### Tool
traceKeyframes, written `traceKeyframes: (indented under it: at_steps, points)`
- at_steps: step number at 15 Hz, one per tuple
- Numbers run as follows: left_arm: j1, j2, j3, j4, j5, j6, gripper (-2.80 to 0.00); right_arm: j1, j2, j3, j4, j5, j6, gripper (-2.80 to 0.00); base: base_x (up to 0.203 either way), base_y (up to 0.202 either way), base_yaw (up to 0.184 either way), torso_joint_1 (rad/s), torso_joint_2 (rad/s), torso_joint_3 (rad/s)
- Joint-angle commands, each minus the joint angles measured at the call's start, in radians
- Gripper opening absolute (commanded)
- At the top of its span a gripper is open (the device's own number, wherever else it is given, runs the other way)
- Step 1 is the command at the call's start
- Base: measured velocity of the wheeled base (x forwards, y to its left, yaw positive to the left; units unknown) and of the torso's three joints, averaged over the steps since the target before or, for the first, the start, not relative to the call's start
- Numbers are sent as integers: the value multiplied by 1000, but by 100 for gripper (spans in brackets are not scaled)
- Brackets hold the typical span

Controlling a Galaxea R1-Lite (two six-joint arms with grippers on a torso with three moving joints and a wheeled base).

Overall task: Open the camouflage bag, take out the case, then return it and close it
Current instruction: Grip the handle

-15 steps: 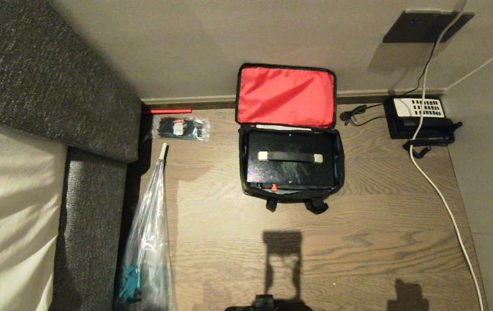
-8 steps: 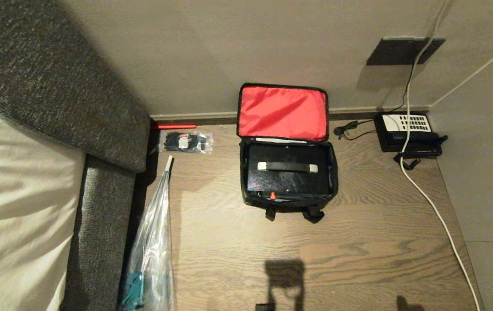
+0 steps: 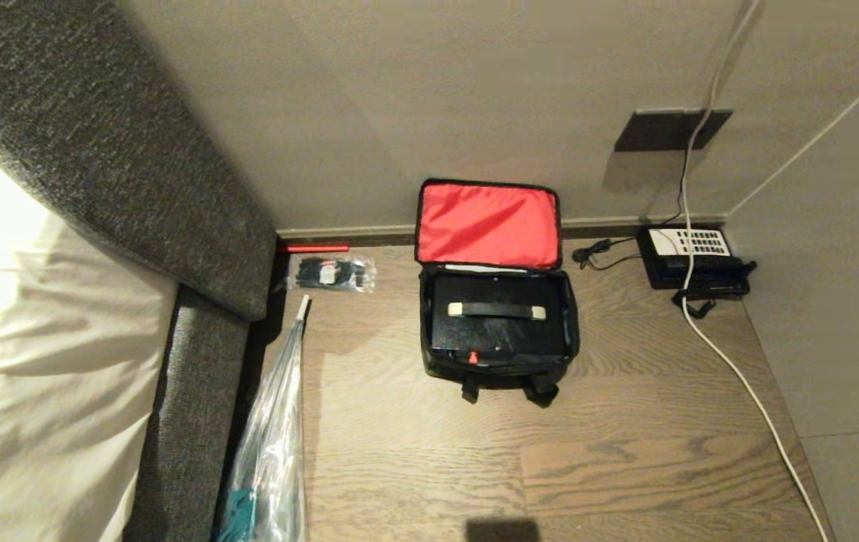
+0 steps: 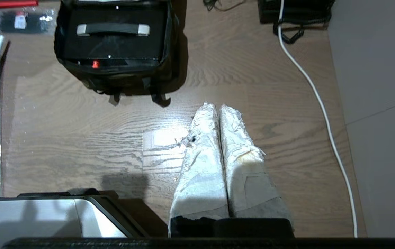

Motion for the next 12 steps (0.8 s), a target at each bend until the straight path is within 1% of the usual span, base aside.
traceKeyframes:
  at_steps: [1,5,7,12]
  points:
    - [0,-2,0,0,0,1,-280,0,3,0,0,0,0,-280,0,0,0,-2,-6,80]
    - [0,-2,0,0,0,0,-280,0,3,0,0,0,0,-280,0,0,0,1,2,19]
    - [0,-2,0,0,0,1,-280,0,3,3,-4,9,-46,-280,0,0,0,0,0,0]
    - [0,-1,0,0,0,0,-280,0,3,-4,-12,5,-45,-280,0,0,0,0,0,0]
